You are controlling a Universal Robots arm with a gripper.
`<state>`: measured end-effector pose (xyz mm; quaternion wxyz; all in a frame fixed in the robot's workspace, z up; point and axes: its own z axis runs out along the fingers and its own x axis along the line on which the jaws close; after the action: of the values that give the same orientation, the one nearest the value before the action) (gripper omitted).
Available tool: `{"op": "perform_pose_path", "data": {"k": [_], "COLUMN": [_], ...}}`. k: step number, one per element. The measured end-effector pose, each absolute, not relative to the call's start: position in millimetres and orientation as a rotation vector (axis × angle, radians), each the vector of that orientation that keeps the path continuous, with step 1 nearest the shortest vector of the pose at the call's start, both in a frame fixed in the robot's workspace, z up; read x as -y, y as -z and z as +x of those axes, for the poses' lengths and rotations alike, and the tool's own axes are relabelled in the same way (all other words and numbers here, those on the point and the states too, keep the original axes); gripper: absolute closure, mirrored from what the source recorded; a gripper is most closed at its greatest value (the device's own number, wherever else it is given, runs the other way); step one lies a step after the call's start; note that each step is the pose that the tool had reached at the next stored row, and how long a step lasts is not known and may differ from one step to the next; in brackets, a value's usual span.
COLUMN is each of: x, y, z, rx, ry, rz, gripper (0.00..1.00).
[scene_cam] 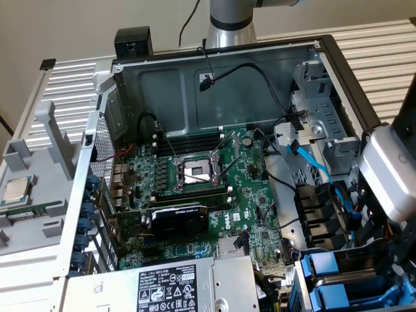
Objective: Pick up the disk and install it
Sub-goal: 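Insert the first disk wire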
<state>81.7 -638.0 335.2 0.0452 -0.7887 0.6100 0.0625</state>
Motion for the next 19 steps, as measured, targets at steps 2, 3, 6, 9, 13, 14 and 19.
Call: {"op": "perform_pose_path", "data": {"k": [2,3,6,9,13,14,19], "x": [638.4,638.4,638.5,638.7,639.0,639.1,639.3], "y": [-335.2,-335.2,-335.2,-335.2,-335.2,-335.2,-335.2], "z": [82.3,82.3,82.3,82.4,82.4,82.3,82.4], "rx": [-1.862,-1.862,-1.861,-1.861,-1.861,-1.86,-1.86], "ry": [-0.193,-0.193,-0.194,-0.194,-0.195,-0.196,-0.196], "rz": [-2.408,-2.408,-2.407,-2.407,-2.406,-2.406,-2.406], "gripper": [0.62,0.62,0.62,0.62,0.77,0.77,0.83]}}
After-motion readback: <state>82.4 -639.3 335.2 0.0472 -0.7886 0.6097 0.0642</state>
